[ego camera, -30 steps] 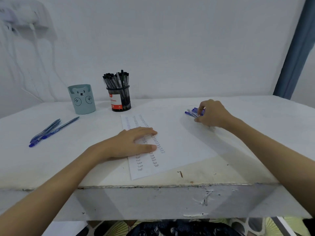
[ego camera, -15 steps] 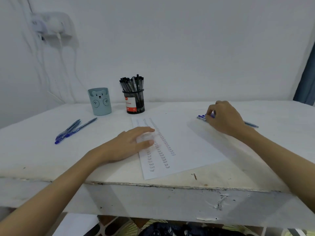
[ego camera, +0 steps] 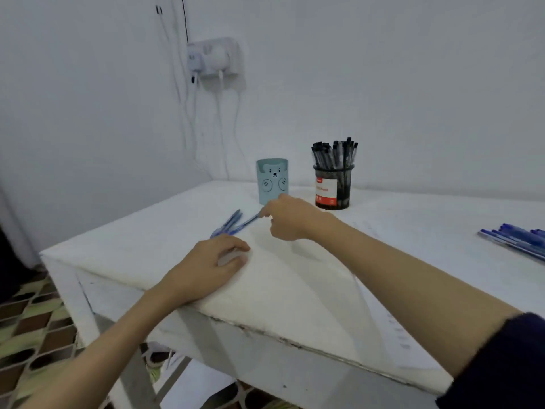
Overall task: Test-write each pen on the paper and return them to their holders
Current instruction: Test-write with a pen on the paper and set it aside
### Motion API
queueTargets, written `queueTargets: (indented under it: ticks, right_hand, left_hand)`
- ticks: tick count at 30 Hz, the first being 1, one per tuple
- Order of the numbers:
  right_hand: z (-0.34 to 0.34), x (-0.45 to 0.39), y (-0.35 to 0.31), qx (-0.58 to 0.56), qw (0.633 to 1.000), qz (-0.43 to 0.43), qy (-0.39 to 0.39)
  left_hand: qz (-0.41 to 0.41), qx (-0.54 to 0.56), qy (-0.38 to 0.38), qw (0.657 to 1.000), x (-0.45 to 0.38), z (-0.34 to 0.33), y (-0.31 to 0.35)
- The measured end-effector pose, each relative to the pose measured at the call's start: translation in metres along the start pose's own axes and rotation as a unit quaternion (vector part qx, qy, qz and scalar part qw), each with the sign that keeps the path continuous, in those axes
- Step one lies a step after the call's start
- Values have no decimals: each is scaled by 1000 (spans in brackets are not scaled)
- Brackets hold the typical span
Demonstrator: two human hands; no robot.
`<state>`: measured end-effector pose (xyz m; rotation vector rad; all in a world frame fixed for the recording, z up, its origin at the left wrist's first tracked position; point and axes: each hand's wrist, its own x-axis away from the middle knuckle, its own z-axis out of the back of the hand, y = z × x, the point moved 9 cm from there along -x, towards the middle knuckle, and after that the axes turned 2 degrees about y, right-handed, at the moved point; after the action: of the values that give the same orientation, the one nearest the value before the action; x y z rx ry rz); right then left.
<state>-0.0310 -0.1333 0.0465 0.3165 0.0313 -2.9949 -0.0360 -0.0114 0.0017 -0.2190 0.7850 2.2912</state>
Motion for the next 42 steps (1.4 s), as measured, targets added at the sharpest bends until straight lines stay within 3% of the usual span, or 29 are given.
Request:
queueTargets:
  ticks: [7, 20, 23, 27, 31, 35, 39, 42]
  right_hand:
    - [-23, -44, -27, 59, 998, 34, 12]
    - [-13, -32, -30, 145, 986, 77, 13]
    - [5, -22, -4, 77, 996, 24, 36]
    - [46, 7, 42, -141, 985, -59, 74]
    - [76, 57, 82, -379, 911, -127, 104]
    - [76, 109, 117, -502, 839, -177, 115]
    - [68, 153, 140, -658, 699, -224, 167]
    - [66, 182, 150, -718, 616, -249, 209]
  left_hand:
    - [-13, 10, 14, 1000, -4, 2, -7]
    - [-21, 5, 14, 1000, -4, 2, -6]
    - [-15, 13, 7, 1000, -2, 2, -7]
    - [-13, 8, -6, 1000, 0, 2, -5]
    - [-43, -12, 9, 999, 2, 5, 12]
    - [-75, 23, 6, 997, 0, -7, 54]
    - [-121, 9, -49, 991, -6, -39, 110]
    - [-136, 20, -99, 986, -10, -68, 145]
